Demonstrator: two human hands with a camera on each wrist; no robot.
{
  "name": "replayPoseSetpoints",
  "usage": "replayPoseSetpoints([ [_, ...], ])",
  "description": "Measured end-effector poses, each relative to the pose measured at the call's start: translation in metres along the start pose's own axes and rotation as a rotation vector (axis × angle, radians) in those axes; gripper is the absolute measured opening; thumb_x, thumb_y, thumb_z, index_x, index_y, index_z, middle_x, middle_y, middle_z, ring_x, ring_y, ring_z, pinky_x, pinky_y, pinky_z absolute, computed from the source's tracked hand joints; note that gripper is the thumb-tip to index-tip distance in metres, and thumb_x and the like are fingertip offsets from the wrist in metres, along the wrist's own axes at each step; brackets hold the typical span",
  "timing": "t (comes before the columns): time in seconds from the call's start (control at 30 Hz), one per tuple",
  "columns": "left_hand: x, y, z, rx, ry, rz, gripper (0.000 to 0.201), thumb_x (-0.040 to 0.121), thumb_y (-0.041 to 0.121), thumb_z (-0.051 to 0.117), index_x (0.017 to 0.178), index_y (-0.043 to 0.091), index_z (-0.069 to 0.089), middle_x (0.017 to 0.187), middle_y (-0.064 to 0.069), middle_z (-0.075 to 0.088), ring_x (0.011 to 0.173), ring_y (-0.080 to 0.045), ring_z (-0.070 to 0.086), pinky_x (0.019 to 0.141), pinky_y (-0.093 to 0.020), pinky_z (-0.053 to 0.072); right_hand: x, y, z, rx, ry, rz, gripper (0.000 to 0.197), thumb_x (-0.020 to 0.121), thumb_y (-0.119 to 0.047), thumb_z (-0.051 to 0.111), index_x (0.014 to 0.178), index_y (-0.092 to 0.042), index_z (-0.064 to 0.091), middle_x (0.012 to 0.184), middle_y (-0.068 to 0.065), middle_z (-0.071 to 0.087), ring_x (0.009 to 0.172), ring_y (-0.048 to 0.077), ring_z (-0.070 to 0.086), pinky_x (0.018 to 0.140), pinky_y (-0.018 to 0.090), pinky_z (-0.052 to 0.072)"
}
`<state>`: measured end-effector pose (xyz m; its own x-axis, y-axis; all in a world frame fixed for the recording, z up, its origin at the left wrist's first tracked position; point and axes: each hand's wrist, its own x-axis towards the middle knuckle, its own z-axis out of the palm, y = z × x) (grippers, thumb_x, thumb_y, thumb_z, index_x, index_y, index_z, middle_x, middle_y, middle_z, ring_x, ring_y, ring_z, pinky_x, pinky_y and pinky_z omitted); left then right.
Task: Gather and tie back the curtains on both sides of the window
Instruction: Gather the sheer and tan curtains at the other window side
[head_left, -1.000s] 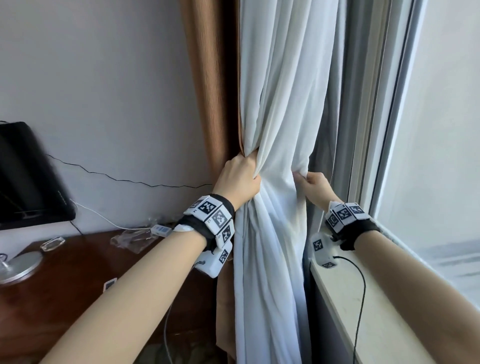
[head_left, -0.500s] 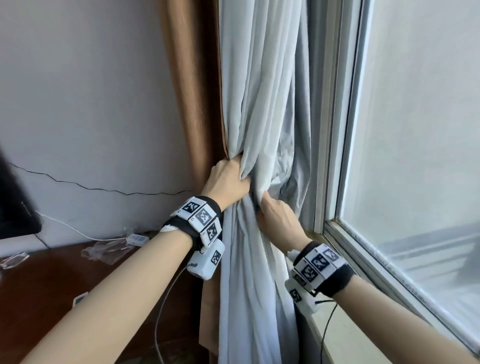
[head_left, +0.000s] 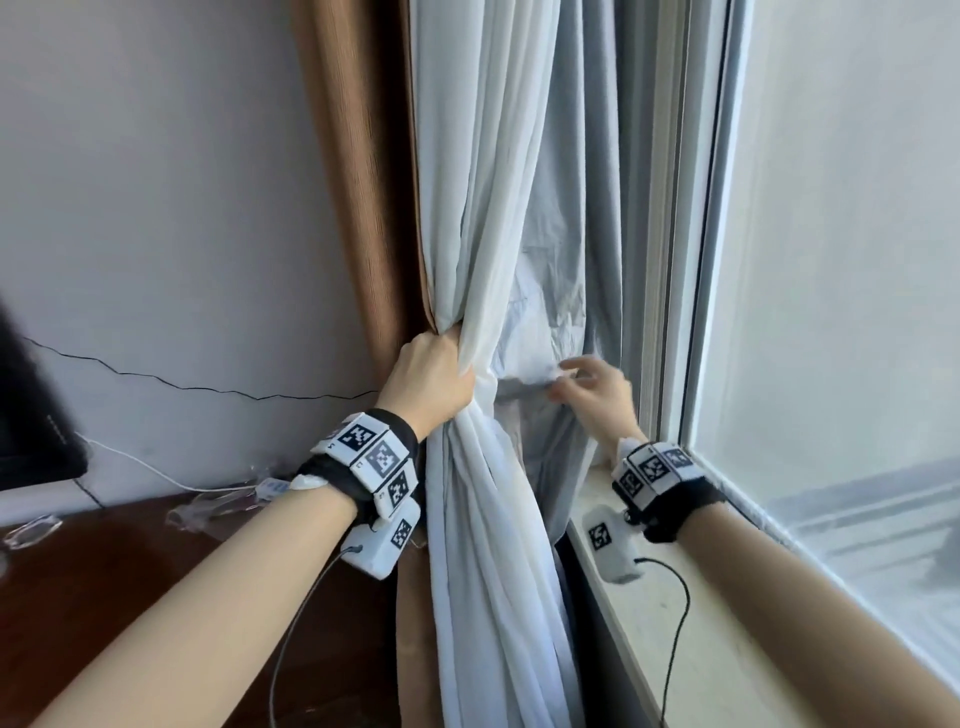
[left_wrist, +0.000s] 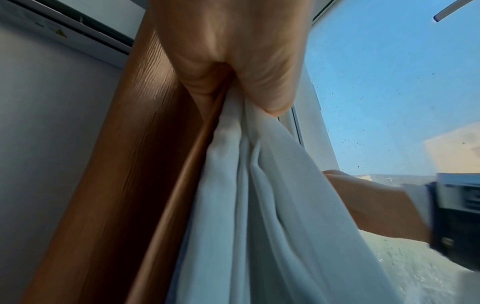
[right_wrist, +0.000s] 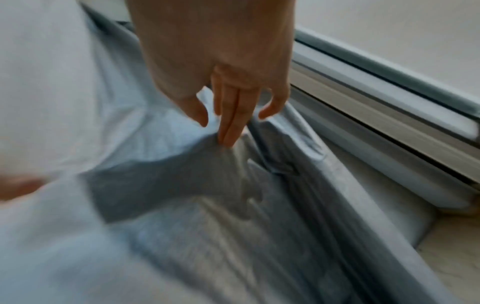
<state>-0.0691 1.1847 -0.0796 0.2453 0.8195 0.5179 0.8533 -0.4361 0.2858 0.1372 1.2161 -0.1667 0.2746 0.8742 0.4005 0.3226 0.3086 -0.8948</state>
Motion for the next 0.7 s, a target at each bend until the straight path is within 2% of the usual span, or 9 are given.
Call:
replayPoseSetpoints([
  [0.07, 0.001, -0.002, 0.000, 0.008, 0.003, 0.011, 0.038, 0.087, 0.012, 0.050, 0.125, 0.009, 0.054, 0.104, -0.032, 0.060, 0.098, -0.051, 0.057, 0.086, -0.050, 0.050, 0.027, 0.006, -0.007, -0.006, 0.184, 0.124, 0.050, 0.079, -0.033, 0.075, 0.123, -0.023, 0.054, 0.109, 0.002, 0.068, 0.099, 0.018, 0.066, 0.091, 0.040, 0.054],
  [0.17, 0.002, -0.003, 0.002, 0.026, 0.004, 0.029, 0.040, 0.087, 0.011, 0.050, 0.126, 0.009, 0.053, 0.105, -0.031, 0.060, 0.098, -0.051, 0.057, 0.086, -0.050, 0.049, 0.058, 0.016, -0.008, -0.119, 0.130, 0.253, 0.100, 0.066, -0.054, 0.082, 0.146, -0.034, 0.025, 0.148, 0.009, 0.030, 0.136, 0.031, 0.032, 0.111, 0.054, 0.031],
  [0.23, 0.003, -0.004, 0.004, 0.037, 0.002, 0.036, 0.038, 0.086, 0.010, 0.050, 0.124, 0.008, 0.054, 0.103, -0.031, 0.061, 0.096, -0.051, 0.058, 0.085, -0.050, 0.050, 0.067, 0.019, -0.002, -0.144, 0.144, 0.278, 0.112, 0.061, -0.056, 0.083, 0.149, -0.042, 0.014, 0.154, 0.010, 0.013, 0.142, 0.035, 0.015, 0.113, 0.059, 0.022],
  [0.37, 0.004, -0.004, 0.007, 0.042, 0.005, 0.052, 0.032, 0.084, 0.011, 0.050, 0.115, 0.007, 0.056, 0.094, -0.029, 0.062, 0.088, -0.051, 0.059, 0.078, -0.050, 0.052, 0.076, 0.023, 0.005, -0.152, 0.369, 0.279, 0.126, 0.057, -0.052, 0.087, 0.151, -0.036, 0.005, 0.158, 0.011, 0.009, 0.146, 0.032, 0.009, 0.111, 0.065, 0.019],
  [0.43, 0.005, -0.003, 0.007, 0.042, 0.005, 0.052, 0.033, 0.084, 0.011, 0.051, 0.117, 0.007, 0.056, 0.095, -0.029, 0.061, 0.089, -0.051, 0.059, 0.079, -0.050, 0.052, 0.077, 0.028, 0.005, -0.035, 0.306, 0.221, 0.124, 0.056, -0.053, 0.087, 0.152, -0.034, 0.011, 0.154, 0.007, 0.027, 0.142, 0.027, 0.026, 0.112, 0.060, 0.024],
  [0.5, 0.005, -0.003, 0.007, 0.036, 0.006, 0.052, 0.035, 0.084, 0.011, 0.051, 0.118, 0.007, 0.055, 0.096, -0.028, 0.061, 0.090, -0.051, 0.059, 0.080, -0.050, 0.052, 0.075, 0.027, 0.006, -0.013, 0.220, 0.143, 0.104, 0.057, -0.057, 0.083, 0.144, -0.038, 0.028, 0.132, -0.004, 0.051, 0.125, 0.018, 0.047, 0.109, 0.054, 0.031],
  [0.53, 0.004, -0.002, 0.007, 0.033, 0.007, 0.055, 0.035, 0.084, 0.011, 0.051, 0.119, 0.007, 0.055, 0.097, -0.029, 0.061, 0.090, -0.051, 0.059, 0.080, -0.050, 0.052, 0.073, 0.023, 0.007, -0.080, 0.207, 0.109, 0.089, 0.061, -0.058, 0.080, 0.137, -0.042, 0.036, 0.125, -0.007, 0.054, 0.121, 0.016, 0.048, 0.108, 0.053, 0.030],
  [0.6, 0.004, -0.001, 0.007, 0.038, 0.005, 0.059, 0.037, 0.085, 0.011, 0.051, 0.121, 0.007, 0.054, 0.098, -0.029, 0.060, 0.091, -0.051, 0.058, 0.081, -0.050, 0.052, 0.074, 0.013, 0.010, -0.230, 0.211, 0.064, 0.068, 0.067, -0.061, 0.074, 0.126, -0.048, 0.044, 0.135, -0.004, 0.042, 0.129, 0.022, 0.036, 0.108, 0.055, 0.022],
  [0.7, 0.001, 0.002, 0.006, 0.046, 0.002, 0.067, 0.038, 0.085, 0.010, 0.051, 0.122, 0.007, 0.054, 0.097, -0.029, 0.060, 0.091, -0.051, 0.058, 0.081, -0.049, 0.051, 0.083, 0.010, 0.005, -0.231, 0.168, 0.140, 0.060, 0.067, -0.069, 0.069, 0.121, -0.052, 0.049, 0.156, 0.004, 0.009, 0.142, 0.032, 0.019, 0.113, 0.059, 0.019],
])
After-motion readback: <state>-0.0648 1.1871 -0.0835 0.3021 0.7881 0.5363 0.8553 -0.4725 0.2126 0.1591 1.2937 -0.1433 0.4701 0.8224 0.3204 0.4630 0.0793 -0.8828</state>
